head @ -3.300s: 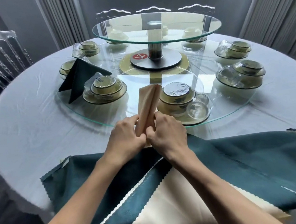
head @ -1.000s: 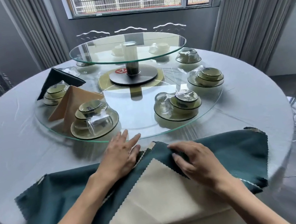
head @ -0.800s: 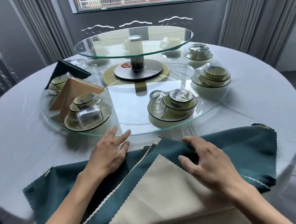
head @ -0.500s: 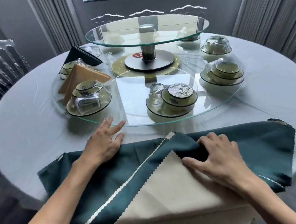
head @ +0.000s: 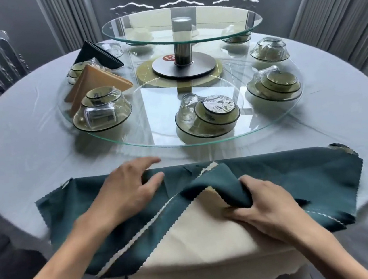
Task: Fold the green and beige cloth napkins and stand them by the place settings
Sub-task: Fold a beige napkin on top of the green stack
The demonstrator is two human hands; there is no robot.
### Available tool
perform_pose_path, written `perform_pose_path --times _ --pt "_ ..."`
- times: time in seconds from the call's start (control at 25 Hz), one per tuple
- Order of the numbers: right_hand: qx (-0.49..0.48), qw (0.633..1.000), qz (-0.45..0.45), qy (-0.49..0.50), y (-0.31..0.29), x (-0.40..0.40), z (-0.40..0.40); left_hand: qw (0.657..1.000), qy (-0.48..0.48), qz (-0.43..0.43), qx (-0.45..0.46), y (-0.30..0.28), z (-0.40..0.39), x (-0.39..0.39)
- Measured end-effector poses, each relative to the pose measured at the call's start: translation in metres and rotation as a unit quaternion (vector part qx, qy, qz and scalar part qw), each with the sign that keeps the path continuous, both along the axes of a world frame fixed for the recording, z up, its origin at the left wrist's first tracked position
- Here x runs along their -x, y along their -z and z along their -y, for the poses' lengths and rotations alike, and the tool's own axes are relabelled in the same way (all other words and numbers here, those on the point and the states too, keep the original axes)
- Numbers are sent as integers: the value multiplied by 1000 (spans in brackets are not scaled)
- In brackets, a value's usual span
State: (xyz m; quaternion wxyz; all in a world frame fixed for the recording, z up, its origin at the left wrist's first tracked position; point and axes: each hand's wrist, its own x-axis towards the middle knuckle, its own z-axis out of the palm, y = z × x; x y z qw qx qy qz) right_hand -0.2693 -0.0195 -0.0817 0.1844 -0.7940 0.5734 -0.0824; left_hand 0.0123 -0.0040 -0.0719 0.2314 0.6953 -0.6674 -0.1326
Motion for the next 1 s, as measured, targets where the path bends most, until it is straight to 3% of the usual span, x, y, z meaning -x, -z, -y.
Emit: perform_pose_path --times 0.12,0.24,0.36,0.44,0.56,0.68,0.8,0.88,1.0 --pt "28 999 4 -39 5 -1 -11 994 84 2 -66 -8 -53 24" --pt "10 991 128 -38 -5 9 -11 984 132 17 -117 -8 -66 18" --pt "-31 956 291 -21 -28 19 -4 982 120 -51 -140 -20 -69 8" --pt "-15 945 323 -39 -53 22 12 971 141 -136 -134 -37 -60 2" --pt "106 952 280 -68 -109 6 68 979 126 -153 -42 -77 -16 -13" --pt "254 952 172 5 -160 -28 153 994 27 -30 101 -114 66 -23" --pt "316 939 71 117 -172 -50 195 973 -115 105 168 -126 116 -15" --pt "347 929 56 112 -150 -52 180 971 -92 144 168 -105 113 -7" --pt "348 933 94 -4 -85 -46 120 980 50 111 159 -50 64 9"
